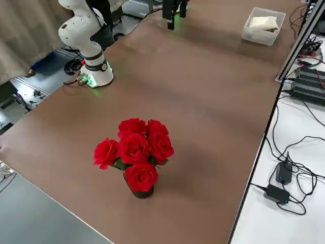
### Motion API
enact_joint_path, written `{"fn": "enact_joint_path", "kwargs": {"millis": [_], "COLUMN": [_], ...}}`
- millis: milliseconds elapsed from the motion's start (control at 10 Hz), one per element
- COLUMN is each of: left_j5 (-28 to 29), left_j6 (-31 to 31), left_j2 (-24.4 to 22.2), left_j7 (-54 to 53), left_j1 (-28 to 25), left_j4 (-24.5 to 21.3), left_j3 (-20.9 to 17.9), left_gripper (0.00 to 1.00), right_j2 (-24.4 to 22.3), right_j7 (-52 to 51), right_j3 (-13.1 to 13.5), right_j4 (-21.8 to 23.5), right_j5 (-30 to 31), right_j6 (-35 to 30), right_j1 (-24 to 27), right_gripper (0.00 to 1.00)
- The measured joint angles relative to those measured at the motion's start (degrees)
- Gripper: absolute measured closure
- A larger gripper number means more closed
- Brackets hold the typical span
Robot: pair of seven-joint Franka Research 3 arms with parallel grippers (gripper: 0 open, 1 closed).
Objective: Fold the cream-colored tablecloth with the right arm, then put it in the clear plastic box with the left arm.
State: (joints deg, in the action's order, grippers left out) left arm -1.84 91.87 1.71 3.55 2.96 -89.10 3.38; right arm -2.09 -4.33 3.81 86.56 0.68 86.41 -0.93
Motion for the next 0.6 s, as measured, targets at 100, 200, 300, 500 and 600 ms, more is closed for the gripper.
{"fn": "enact_joint_path", "kwargs": {"millis": [100,200,300,500,600], "left_j5": [0.20,0.82,1.29,1.44,1.44], "left_j6": [-0.02,-0.07,-0.13,-0.15,-0.16], "left_j2": [0.01,0.03,0.05,0.05,0.05], "left_j7": [0.28,0.28,0.35,0.40,0.37], "left_j1": [0.01,-0.01,0.00,-0.01,-0.03], "left_j4": [0.00,-0.02,-0.03,-0.03,-0.03], "left_j3": [0.15,0.56,1.24,1.69,1.69], "left_gripper": [0.01,0.01,0.01,0.01,0.01], "right_j2": [0.00,0.00,0.00,0.00,0.00], "right_j7": [0.00,0.04,0.05,0.05,0.06], "right_j3": [0.32,0.59,0.92,1.20,1.20], "right_j4": [0.00,0.00,0.00,0.00,0.00], "right_j5": [0.00,0.00,0.00,0.00,0.00], "right_j6": [0.00,0.00,0.00,0.00,0.00], "right_j1": [0.00,0.00,0.00,0.00,0.00], "right_gripper": [0.00,0.00,0.00,0.00,0.00]}}
